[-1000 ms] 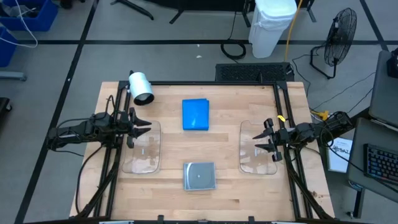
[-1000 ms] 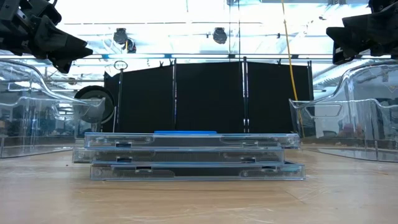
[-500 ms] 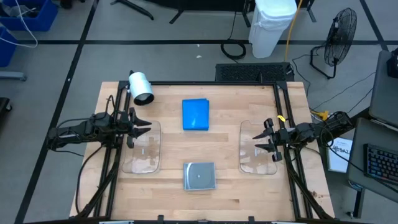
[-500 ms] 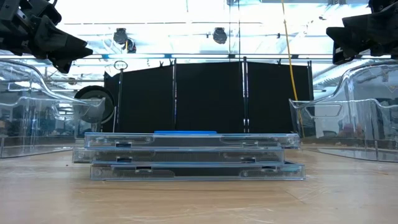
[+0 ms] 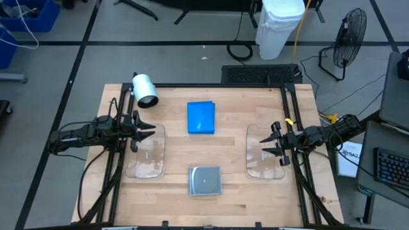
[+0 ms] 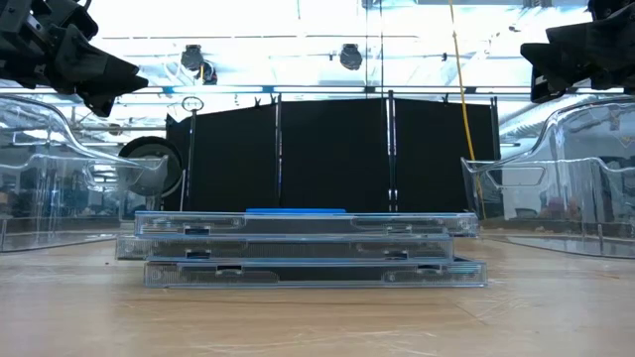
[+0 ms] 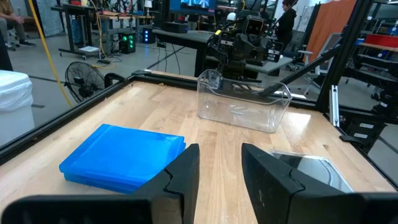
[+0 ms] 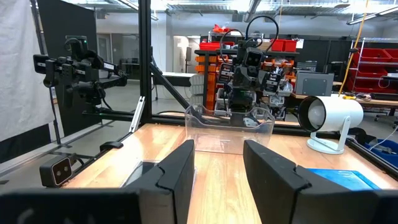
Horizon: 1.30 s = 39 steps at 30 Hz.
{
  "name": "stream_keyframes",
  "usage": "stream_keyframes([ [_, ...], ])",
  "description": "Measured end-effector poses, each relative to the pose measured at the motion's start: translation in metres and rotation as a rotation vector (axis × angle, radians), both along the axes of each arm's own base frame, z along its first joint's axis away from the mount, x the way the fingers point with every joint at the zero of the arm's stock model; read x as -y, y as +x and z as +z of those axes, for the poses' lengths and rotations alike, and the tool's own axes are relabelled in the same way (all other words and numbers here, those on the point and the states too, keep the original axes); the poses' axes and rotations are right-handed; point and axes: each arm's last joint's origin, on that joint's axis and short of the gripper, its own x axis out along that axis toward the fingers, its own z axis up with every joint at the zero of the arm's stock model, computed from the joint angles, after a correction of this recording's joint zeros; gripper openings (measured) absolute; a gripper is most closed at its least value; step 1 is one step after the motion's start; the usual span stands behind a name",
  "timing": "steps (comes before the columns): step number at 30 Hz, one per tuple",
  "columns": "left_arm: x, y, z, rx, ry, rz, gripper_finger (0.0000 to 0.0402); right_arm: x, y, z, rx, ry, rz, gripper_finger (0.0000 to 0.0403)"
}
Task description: Pick & place jewel cases by type
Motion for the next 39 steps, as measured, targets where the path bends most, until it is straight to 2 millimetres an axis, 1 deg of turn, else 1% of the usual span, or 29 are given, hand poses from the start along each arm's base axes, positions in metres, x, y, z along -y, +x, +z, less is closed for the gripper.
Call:
stream_keyframes([
  [14,0.0,0.0,0.0,-0.001,0.0,0.0,0.0124,0.0,0.0,0.0,0.001,0.001,0.0,0.013],
  [18,0.0,0.0,0.0,0.0,0.0,0.0,0.0124,0.0,0.0,0.0,-0.003,0.045,0.005,0.013],
  [23,0.0,0.0,0.0,0.0,0.0,0.0,0.0124,0.001,-0.001,0.009,0.084,0.073,0.004,0.013],
  [28,0.0,0.0,0.0,0.0,0.0,0.0,0.0124,0.001,-0.003,0.015,0.12,0.228,0.031,0.013],
  [31,0.0,0.0,0.0,0.0,0.0,0.0,0.0124,0.003,-0.005,0.024,0.224,0.215,0.002,0.013],
  [34,0.0,0.0,0.0,0.0,0.0,0.001,0.0124,0.006,-0.007,0.033,0.315,0.263,-0.046,0.013],
  [36,0.0,0.0,0.0,0.0,0.0,0.0,0.0124,0.006,-0.007,0.038,0.365,0.274,-0.05,0.013],
  [39,0.0,0.0,0.0,0.0,0.0,0.0,0.0124,0.003,0.0,0.039,0.354,0.266,-0.048,0.013],
])
